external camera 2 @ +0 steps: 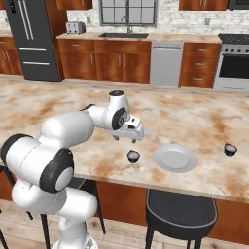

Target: Place two yogurt containers on each plate.

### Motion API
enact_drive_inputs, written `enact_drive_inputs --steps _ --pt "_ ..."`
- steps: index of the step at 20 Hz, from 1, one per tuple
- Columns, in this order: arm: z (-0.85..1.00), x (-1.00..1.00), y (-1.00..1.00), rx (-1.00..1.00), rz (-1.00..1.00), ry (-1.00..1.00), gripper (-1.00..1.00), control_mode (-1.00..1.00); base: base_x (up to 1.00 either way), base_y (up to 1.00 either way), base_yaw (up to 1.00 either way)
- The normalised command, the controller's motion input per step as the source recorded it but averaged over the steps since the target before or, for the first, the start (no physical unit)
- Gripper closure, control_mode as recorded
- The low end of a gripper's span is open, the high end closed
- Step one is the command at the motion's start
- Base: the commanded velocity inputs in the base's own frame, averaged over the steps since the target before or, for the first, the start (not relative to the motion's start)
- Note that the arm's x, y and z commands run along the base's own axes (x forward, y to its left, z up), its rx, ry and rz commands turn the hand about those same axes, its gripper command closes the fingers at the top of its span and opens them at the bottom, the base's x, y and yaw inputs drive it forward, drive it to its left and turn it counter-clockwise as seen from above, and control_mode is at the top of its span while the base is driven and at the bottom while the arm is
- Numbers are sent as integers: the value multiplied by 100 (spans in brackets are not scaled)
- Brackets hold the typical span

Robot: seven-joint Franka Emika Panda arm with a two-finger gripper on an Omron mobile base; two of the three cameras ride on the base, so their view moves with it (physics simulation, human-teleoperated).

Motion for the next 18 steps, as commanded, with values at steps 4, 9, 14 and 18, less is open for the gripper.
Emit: enact_drive_inputs --steps 4,9,14,18 --pt "0 -11 -68 29 -10 -5 -100 -100 0 0 0" --pt "-25 -26 -9 19 2 -14 -100 -100 0 0 0" --pt "-30 -11 0 0 11 -21 -100 -100 0 0 0" --pt "-15 3 17 -6 8 -10 -100 -100 0 0 0"
